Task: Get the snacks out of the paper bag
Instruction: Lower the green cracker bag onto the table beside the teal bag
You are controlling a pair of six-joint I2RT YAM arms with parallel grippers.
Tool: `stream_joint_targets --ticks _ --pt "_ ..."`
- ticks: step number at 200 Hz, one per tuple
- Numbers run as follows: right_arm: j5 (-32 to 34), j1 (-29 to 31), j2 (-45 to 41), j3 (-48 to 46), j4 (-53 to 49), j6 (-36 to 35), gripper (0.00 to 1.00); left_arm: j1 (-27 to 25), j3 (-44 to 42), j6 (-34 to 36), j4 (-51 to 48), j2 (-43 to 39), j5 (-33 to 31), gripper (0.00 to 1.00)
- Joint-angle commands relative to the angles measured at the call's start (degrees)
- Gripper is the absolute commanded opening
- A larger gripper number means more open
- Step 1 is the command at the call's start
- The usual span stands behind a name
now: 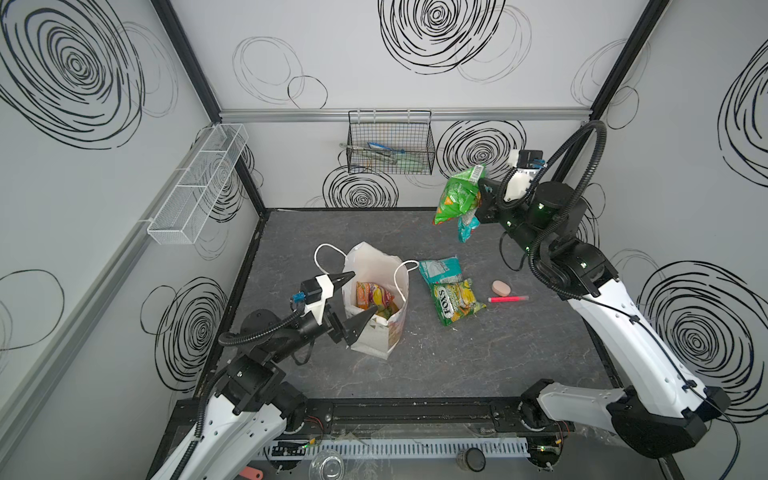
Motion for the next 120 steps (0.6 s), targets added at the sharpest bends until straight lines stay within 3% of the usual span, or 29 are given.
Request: stream_joint_targets --ticks 1,59,120 --pt "-3.86 -4.84 -2.57 -5.93 5.40 4.52 0.00 -0.26 -0.06 -0.32 3.86 1.24 3.50 0.96" --pt "-14.31 -20.64 -3.13 -23.02 11.31 10.41 0.00 -0.84 0.64 0.23 2.87 3.32 5.91 0.96" --pt "-16.79 -25.81 2.88 -32.96 17.66 11.09 0.00 -0.90 1.63 0.78 0.67 4.59 4.23 0.96"
